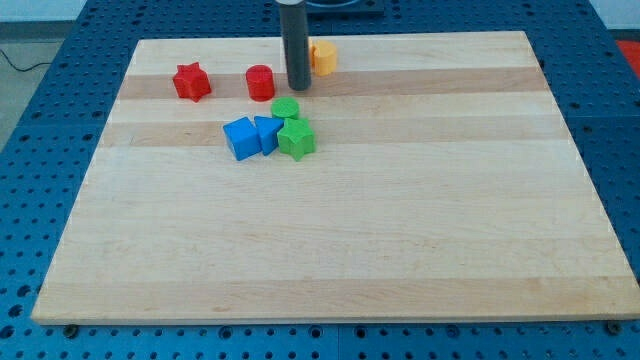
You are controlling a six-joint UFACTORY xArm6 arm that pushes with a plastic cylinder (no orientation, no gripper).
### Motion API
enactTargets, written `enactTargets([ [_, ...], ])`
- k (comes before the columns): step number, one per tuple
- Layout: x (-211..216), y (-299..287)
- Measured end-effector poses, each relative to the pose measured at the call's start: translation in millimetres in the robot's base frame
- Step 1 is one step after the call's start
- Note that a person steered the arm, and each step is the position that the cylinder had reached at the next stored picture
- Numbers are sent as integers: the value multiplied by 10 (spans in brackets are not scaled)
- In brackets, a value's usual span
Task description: Move the yellow heart to the right side of the yellow hexagon
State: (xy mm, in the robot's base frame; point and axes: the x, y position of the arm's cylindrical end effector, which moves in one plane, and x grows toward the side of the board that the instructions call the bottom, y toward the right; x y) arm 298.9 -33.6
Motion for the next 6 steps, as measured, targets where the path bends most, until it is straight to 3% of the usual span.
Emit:
enactTargets([
  [3, -431, 177],
  [6, -67, 179],
])
